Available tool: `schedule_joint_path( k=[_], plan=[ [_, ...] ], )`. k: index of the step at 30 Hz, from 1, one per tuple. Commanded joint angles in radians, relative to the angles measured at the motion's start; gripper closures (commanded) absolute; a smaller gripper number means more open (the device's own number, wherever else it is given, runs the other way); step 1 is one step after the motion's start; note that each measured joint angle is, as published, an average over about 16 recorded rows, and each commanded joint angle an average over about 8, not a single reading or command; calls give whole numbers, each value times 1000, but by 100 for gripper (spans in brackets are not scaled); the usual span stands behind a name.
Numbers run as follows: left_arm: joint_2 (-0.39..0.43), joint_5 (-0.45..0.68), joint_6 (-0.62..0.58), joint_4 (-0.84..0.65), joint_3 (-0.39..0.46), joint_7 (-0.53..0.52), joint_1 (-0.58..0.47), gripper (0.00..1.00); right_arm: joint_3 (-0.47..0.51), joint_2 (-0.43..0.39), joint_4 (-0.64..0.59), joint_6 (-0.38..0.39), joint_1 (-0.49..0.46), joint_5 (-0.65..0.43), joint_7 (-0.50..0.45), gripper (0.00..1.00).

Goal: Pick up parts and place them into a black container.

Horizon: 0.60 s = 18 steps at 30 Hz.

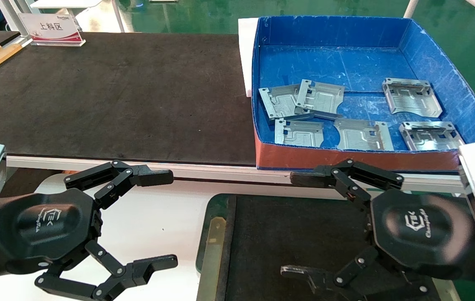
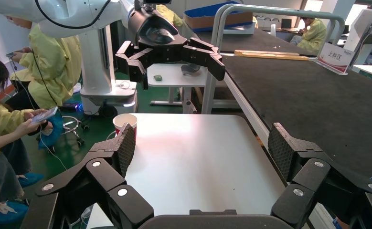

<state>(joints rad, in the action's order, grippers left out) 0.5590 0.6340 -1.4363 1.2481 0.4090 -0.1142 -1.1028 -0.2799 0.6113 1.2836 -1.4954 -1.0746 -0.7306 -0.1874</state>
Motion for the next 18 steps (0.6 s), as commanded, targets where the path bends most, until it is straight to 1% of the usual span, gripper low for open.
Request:
schedule_joint_path(
  k=[1, 6, 14, 18],
  plan=[
    [0, 0, 0, 0, 0, 0, 0, 0, 0, 0, 0, 0, 0, 0, 0, 0],
    [0, 0, 0, 0, 0, 0, 0, 0, 0, 0, 0, 0, 0, 0, 0, 0],
    [0, 0, 0, 0, 0, 0, 0, 100, 0, 0, 0, 0, 0, 0, 0, 0],
    [0, 0, 0, 0, 0, 0, 0, 100, 0, 0, 0, 0, 0, 0, 0, 0]
  ],
)
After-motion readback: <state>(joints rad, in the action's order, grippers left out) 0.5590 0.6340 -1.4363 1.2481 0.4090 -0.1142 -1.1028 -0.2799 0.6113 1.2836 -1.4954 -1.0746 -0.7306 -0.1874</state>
